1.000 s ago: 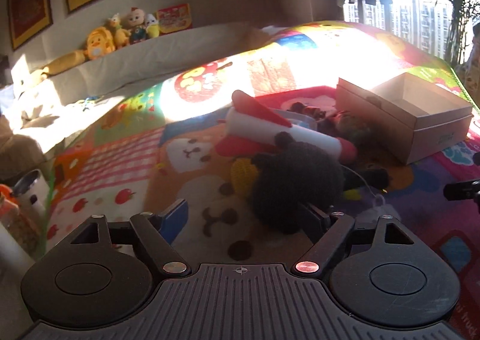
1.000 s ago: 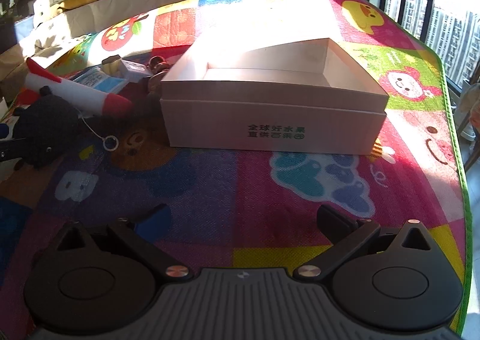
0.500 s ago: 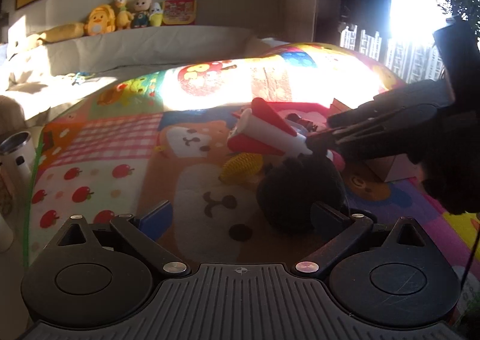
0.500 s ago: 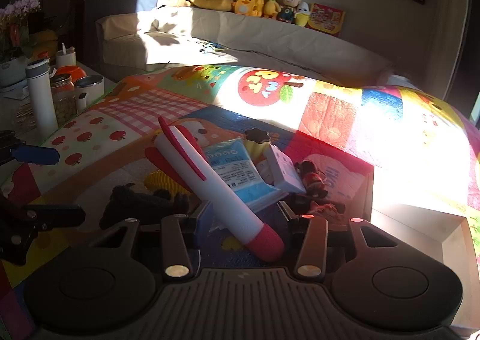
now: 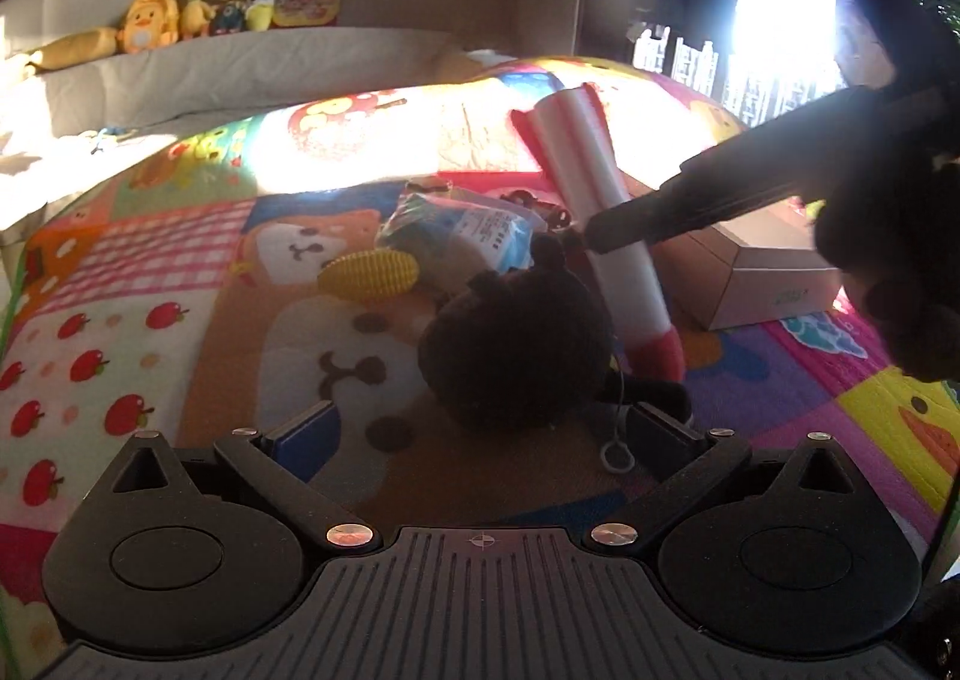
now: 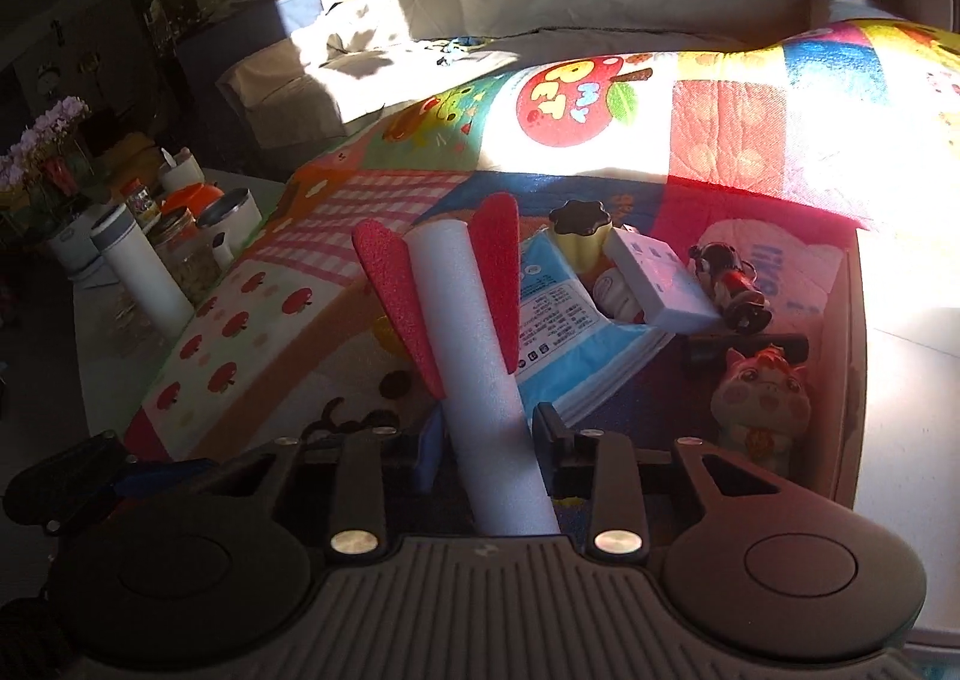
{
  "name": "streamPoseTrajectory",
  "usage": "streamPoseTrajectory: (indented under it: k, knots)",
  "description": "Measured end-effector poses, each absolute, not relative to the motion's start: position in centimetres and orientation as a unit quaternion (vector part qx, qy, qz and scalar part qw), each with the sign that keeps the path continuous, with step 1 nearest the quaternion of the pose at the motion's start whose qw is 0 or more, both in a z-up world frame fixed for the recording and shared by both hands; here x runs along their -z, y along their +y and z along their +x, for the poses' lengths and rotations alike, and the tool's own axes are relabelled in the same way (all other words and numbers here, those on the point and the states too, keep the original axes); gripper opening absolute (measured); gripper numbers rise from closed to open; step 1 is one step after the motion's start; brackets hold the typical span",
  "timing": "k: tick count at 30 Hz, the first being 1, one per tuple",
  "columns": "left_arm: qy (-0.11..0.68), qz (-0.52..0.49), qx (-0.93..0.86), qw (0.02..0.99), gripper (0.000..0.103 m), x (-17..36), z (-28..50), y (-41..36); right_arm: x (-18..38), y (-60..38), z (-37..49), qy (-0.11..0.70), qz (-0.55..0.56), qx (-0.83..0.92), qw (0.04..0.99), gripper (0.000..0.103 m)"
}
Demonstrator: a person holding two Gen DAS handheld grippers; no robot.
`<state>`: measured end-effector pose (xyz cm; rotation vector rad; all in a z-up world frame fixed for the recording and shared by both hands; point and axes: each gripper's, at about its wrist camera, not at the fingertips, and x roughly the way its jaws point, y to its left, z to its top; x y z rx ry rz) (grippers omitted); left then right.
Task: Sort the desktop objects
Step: 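Grasp the white foam rocket with the right gripper while the left grasps the black plush, then lift the foam rocket with the right gripper while the left lifts the black plush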
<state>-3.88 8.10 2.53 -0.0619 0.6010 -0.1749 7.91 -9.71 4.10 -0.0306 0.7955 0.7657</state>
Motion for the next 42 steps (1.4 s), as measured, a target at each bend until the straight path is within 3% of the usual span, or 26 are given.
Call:
streamPoseTrajectory:
  k: [8, 16, 21, 26, 32, 37, 42]
  knots:
    - [0.306, -0.039, 0.116, 0.944, 0.103, -2.4, -3.3, 6.0, -3.8, -20.7, 2.7, 0.434, 0.099, -0.31, 0.84, 0.028]
    - [0.312, -0.03, 0.103, 0.944, 0.103, -2.5, -2.7, 5.2, -5.9, -25.9, -0.1, 0.405, 0.126, -0.29, 0.858, 0.028]
    - [0.314, -0.055, 0.093, 0.943, 0.103, -2.6, -2.3, 5.8, -6.3, -23.9, 0.5, 0.431, 0.093, -0.309, 0.843, 0.028]
    - [0.318, -0.07, 0.081, 0.942, 0.103, -2.6, -2.3, 6.5, -5.2, -17.9, 3.0, 0.404, 0.039, -0.309, 0.86, 0.028]
    - [0.332, -0.11, 0.038, 0.936, 0.103, -2.1, -2.4, 9.4, -2.7, -12.5, 5.7, 0.383, -0.013, -0.283, 0.879, 0.041]
    - [0.331, -0.145, 0.035, 0.932, 0.103, -1.8, -2.1, 10.3, -1.4, -10.6, 6.8, 0.377, -0.022, -0.264, 0.887, 0.041]
    - [0.331, -0.118, 0.067, 0.934, 0.103, -1.6, -2.1, 8.4, -0.5, -10.6, 7.5, 0.385, -0.035, -0.249, 0.888, 0.039]
